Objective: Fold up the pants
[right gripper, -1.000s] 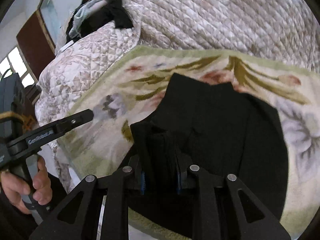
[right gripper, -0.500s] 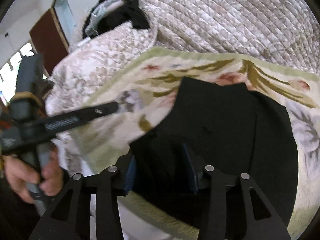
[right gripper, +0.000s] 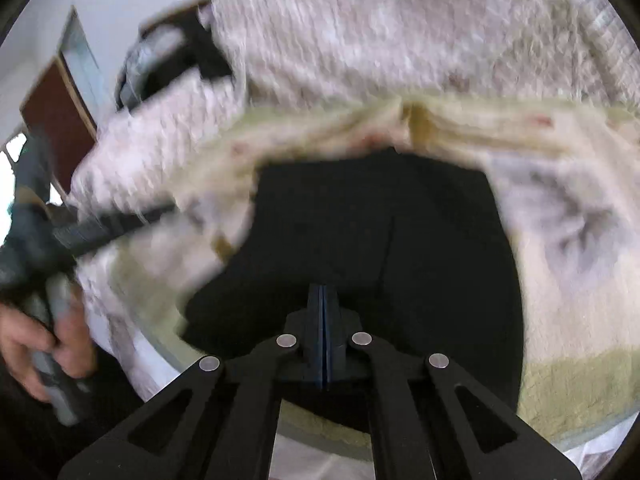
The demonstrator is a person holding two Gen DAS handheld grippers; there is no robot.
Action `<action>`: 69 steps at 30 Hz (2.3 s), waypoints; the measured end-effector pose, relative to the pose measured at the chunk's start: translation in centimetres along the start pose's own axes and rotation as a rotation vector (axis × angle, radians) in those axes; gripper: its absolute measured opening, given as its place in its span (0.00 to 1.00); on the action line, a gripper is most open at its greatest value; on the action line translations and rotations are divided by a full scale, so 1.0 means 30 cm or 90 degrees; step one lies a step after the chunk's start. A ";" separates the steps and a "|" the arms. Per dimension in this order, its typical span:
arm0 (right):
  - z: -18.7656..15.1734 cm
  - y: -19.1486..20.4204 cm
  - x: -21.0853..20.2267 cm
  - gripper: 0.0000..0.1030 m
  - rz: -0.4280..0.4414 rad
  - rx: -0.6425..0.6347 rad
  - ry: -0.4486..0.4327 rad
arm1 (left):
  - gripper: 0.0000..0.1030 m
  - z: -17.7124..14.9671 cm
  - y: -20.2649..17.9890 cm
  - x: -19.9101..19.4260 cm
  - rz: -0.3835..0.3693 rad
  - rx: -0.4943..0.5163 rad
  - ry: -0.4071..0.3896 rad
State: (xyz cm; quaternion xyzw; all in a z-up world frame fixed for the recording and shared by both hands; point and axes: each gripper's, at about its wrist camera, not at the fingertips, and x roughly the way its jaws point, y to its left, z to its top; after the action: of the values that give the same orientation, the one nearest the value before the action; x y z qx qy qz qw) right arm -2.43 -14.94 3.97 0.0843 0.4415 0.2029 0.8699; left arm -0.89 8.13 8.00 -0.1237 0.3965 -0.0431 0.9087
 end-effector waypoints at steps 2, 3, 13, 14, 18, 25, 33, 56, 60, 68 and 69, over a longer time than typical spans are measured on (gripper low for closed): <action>0.008 0.006 0.006 0.00 0.043 0.006 0.015 | 0.38 0.017 -0.036 0.001 -0.017 0.010 0.005; 0.028 0.015 -0.004 0.00 0.063 -0.005 0.016 | 0.38 0.025 -0.054 0.003 -0.023 0.017 0.006; 0.298 -0.237 -0.006 0.00 -0.055 0.013 0.000 | 0.38 0.119 -0.323 0.187 -0.111 0.112 0.070; 0.311 -0.237 0.010 0.00 -0.049 0.009 0.004 | 0.38 0.115 -0.335 0.232 -0.105 0.115 0.088; 0.320 -0.273 0.116 0.00 -0.082 -0.002 0.045 | 0.38 0.076 -0.291 0.332 -0.063 0.095 0.116; 0.314 -0.379 0.107 0.00 -0.087 0.075 0.028 | 0.43 0.064 -0.267 0.332 -0.072 0.097 0.100; 0.253 -0.295 -0.028 0.17 -0.060 0.061 0.008 | 0.43 0.058 -0.267 0.238 -0.072 0.128 0.068; 0.012 -0.135 -0.086 0.19 -0.052 -0.038 -0.013 | 0.43 -0.158 -0.261 0.096 -0.058 0.167 0.064; 0.023 -0.125 -0.092 0.24 -0.048 -0.044 -0.024 | 0.43 -0.147 -0.260 0.097 -0.048 0.163 0.066; 0.037 -0.143 -0.102 0.28 -0.047 -0.033 -0.031 | 0.43 -0.125 -0.246 0.094 -0.033 0.156 0.055; 0.038 -0.144 -0.102 0.28 -0.047 -0.031 -0.031 | 0.43 -0.124 -0.244 0.097 -0.031 0.155 0.056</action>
State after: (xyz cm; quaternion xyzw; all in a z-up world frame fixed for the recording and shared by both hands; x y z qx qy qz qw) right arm -1.92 -20.10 5.48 0.0514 0.4181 0.1792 0.8891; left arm -1.48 -0.15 5.40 -0.0204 0.4249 -0.1186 0.8972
